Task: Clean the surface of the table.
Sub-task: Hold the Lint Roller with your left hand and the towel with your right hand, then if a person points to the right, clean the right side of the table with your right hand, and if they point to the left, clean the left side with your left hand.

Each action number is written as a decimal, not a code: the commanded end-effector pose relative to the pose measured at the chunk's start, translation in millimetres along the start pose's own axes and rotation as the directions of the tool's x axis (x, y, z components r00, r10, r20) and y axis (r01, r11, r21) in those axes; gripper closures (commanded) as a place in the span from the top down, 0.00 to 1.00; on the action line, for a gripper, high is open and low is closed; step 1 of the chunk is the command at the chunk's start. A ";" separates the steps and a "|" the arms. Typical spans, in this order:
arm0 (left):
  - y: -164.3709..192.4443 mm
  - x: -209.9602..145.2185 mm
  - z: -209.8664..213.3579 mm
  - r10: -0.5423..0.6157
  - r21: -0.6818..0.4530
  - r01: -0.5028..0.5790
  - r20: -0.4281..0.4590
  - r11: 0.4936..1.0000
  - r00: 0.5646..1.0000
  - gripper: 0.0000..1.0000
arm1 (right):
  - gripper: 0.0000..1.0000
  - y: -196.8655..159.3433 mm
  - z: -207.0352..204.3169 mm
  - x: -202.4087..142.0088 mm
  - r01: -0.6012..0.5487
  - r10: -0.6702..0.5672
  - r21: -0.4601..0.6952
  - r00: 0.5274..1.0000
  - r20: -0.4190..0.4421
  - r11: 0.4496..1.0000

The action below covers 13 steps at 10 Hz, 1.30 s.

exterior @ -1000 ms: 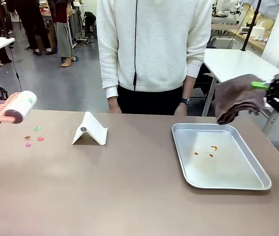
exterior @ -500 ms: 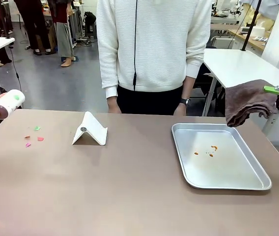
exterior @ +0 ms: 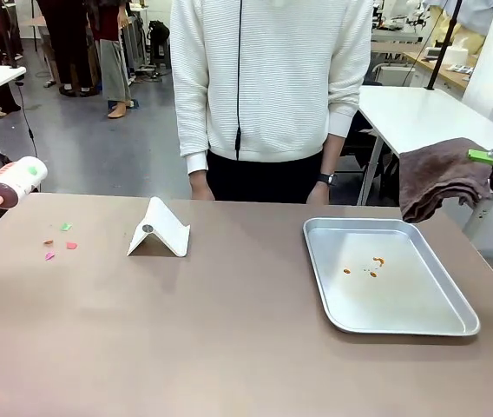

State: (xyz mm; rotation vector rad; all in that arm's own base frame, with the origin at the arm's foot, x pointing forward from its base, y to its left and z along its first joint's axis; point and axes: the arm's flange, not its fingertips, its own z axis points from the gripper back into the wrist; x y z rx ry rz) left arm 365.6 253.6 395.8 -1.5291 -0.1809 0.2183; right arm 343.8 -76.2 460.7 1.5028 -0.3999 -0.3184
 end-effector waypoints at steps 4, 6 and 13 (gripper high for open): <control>-0.3 -1.7 1.2 0.000 -0.003 0.000 0.001 1.000 1.000 0.00 | 0.00 4.2 0.8 -0.8 0.001 -0.001 0.003 1.000 0.004 1.000; -0.3 -1.7 1.2 0.000 -0.003 0.000 0.001 1.000 1.000 0.00 | 0.00 4.2 0.8 -0.8 0.001 -0.001 0.003 1.000 0.004 1.000; -0.3 -1.7 1.2 0.000 -0.003 0.000 0.001 1.000 1.000 0.00 | 0.00 4.2 0.8 -0.8 0.001 -0.001 0.003 1.000 0.004 1.000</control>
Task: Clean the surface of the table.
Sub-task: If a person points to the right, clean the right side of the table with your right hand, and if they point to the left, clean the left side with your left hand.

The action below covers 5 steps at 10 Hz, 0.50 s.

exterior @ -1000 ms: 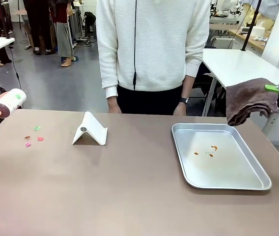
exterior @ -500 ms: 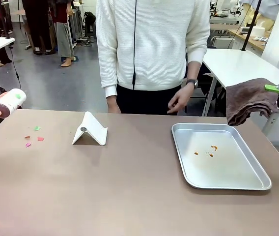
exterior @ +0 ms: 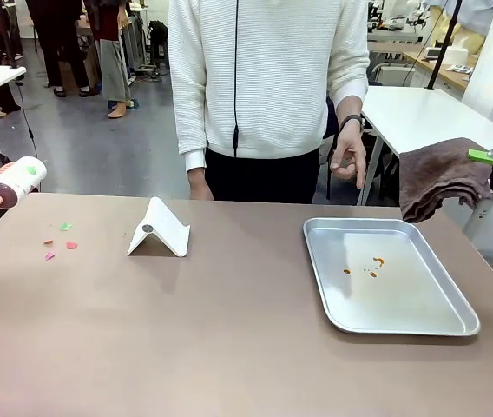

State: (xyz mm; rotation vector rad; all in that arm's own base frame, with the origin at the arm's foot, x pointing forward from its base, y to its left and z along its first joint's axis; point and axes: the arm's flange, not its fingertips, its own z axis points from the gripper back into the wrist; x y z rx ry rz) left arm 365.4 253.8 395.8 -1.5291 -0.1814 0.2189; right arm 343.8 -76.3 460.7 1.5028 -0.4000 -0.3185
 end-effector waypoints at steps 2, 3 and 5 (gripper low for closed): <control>-0.3 -1.6 1.0 0.000 -0.003 0.000 0.000 1.000 1.000 0.00 | 0.00 4.2 0.7 -0.9 0.001 -0.001 0.003 1.000 0.003 1.000; -0.3 -1.6 1.0 0.000 -0.003 0.000 0.000 1.000 1.000 0.00 | 0.00 4.2 0.7 -0.9 0.001 -0.001 0.003 1.000 0.003 1.000; -0.3 -1.6 1.0 0.000 -0.003 0.000 0.000 1.000 1.000 0.00 | 0.07 0.0 0.0 0.0 0.000 0.000 0.000 1.000 0.000 1.000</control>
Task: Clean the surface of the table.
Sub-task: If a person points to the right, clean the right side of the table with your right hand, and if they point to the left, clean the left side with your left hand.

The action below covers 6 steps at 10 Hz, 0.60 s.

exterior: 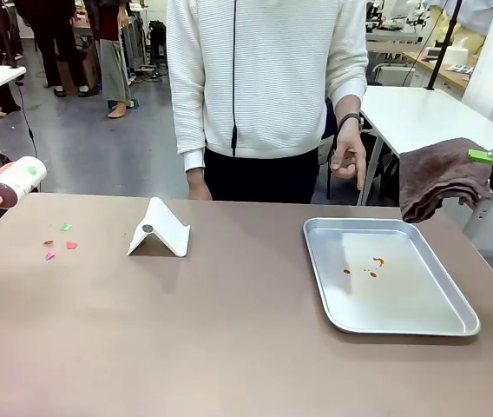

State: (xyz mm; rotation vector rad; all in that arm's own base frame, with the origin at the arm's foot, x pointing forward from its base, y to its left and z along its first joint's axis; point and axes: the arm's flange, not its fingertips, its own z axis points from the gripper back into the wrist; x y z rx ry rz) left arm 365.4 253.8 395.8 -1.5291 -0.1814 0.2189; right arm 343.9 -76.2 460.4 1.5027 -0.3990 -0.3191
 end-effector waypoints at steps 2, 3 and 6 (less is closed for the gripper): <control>-0.3 -1.6 1.0 0.000 -0.003 0.000 0.000 1.000 1.000 0.00 | 0.07 -2.2 -26.7 6.8 -0.082 0.053 -0.327 0.994 -0.096 0.941; -0.3 -1.6 1.0 0.000 -0.003 0.000 0.000 1.000 1.000 0.00 | 0.07 -3.3 -40.0 11.2 -0.133 0.050 -0.463 0.981 -0.186 0.876; -0.3 -1.6 1.0 0.000 -0.003 0.000 0.000 1.000 1.000 0.00 | 0.07 -19.1 -55.8 29.3 -0.281 0.142 -0.758 0.959 -0.244 0.589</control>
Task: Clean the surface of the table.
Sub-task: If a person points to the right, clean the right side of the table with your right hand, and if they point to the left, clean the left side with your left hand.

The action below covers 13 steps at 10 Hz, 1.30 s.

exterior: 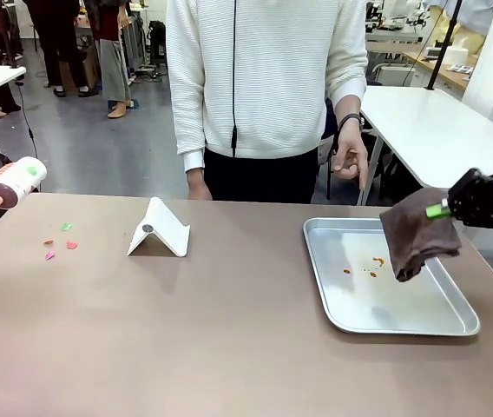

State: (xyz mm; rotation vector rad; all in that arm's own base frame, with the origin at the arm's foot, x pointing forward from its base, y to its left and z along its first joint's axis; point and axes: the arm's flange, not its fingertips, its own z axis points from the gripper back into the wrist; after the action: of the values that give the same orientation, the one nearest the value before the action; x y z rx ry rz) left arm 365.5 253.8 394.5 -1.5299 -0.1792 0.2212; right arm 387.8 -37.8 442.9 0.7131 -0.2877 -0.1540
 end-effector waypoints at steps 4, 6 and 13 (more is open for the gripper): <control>-1.6 -1.8 1.0 -0.003 -0.003 0.003 0.001 1.000 1.000 0.00 | 0.07 -17.4 -34.9 29.4 -0.069 0.093 -0.489 0.995 0.024 0.870; -1.6 -1.8 1.0 -0.003 -0.003 0.003 0.001 1.000 1.000 0.00 | 0.07 -26.4 -52.2 43.0 -0.033 0.054 -0.513 0.998 0.025 0.858; -1.6 -1.8 1.0 -0.003 -0.003 0.003 0.001 1.000 1.000 0.00 | 0.07 -36.0 -140.1 60.2 -0.042 0.006 -0.367 0.995 -0.098 0.929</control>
State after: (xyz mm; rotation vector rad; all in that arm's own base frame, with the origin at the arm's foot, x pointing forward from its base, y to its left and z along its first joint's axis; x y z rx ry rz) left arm 365.5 253.9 394.0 -1.5302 -0.1786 0.2223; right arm 478.9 9.2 336.2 0.3069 -0.1771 -0.1886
